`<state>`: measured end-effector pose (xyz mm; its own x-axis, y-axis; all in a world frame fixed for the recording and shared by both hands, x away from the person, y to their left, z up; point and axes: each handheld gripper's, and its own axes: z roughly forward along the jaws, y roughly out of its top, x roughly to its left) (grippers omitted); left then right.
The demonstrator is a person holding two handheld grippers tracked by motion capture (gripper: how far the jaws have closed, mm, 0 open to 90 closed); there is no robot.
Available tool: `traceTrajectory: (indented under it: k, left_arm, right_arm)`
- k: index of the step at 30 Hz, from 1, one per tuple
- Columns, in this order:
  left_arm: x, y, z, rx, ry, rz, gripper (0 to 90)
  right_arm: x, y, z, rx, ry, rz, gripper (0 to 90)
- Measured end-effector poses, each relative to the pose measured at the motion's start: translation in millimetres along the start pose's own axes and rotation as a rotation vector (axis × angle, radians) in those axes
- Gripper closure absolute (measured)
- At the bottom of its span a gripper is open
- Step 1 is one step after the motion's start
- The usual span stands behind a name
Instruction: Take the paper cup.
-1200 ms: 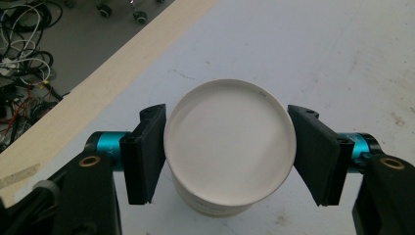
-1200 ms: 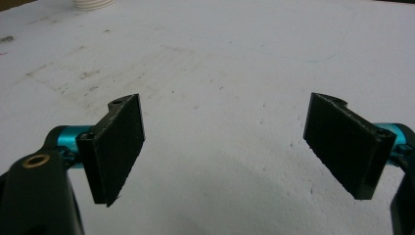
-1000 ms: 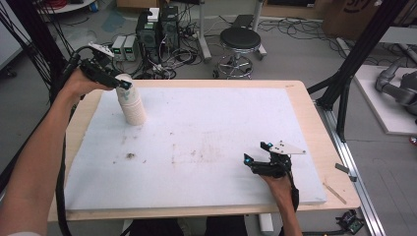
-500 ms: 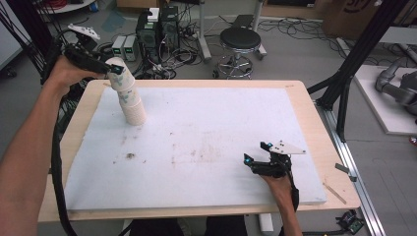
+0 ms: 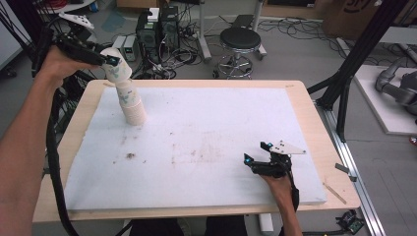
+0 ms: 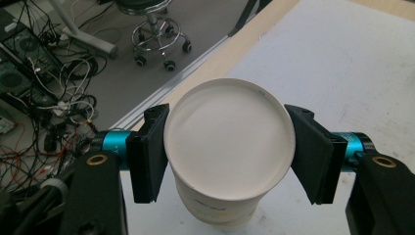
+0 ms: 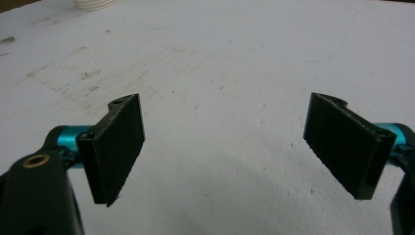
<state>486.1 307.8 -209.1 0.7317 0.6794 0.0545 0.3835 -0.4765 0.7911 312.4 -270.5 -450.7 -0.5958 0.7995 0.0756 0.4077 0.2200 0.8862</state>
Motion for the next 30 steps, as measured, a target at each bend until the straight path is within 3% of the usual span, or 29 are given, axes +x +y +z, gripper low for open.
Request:
traceTrajectory:
  k: [5, 10, 13, 14, 15, 19, 25, 27, 30]
  left_arm:
    - [-1.5, 0.5, -3.0, -0.011, -0.004, -0.005, 36.9]
    - [-13.5, 4.6, -8.9, -0.025, -0.025, 0.012, 36.9]
    - [-30.9, 7.6, -14.1, -0.077, -0.064, 0.041, 36.9]
    - [-41.8, 7.1, -16.0, -0.099, -0.095, 0.065, 36.9]
    - [-41.8, 7.1, -16.0, -0.099, -0.095, 0.065, 36.9]
    - [-68.5, 1.2, -17.9, -0.128, -0.133, 0.096, 36.9]
    - [-104.2, -15.0, -17.7, -0.213, -0.205, 0.132, 36.9]
    - [-115.6, -22.6, -16.0, -0.262, -0.23, 0.117, 36.9]
    - [-130.4, -32.4, -13.2, -0.305, -0.253, 0.133, 36.9]
  right_arm:
    - [-0.3, 0.1, 0.3, 0.003, 0.003, -0.002, 15.4]
    - [-0.3, 0.0, 0.1, 0.0, 0.002, -0.004, 15.5]
    - [0.0, -0.2, -0.3, -0.002, -0.002, -0.002, 15.4]
    - [0.0, -0.2, -0.5, -0.003, 0.003, -0.002, 15.4]
    - [0.0, -0.2, -0.5, -0.003, 0.003, -0.002, 15.4]
    - [-1.3, -0.4, -0.9, -0.009, 0.01, 0.006, 15.4]
    - [-1.6, -0.6, -1.2, -0.012, 0.014, 0.003, 15.5]
    - [-1.6, -0.6, -1.2, -0.013, 0.012, 0.001, 15.5]
    - [-1.3, -0.7, -1.5, -0.016, 0.011, 0.004, 15.4]
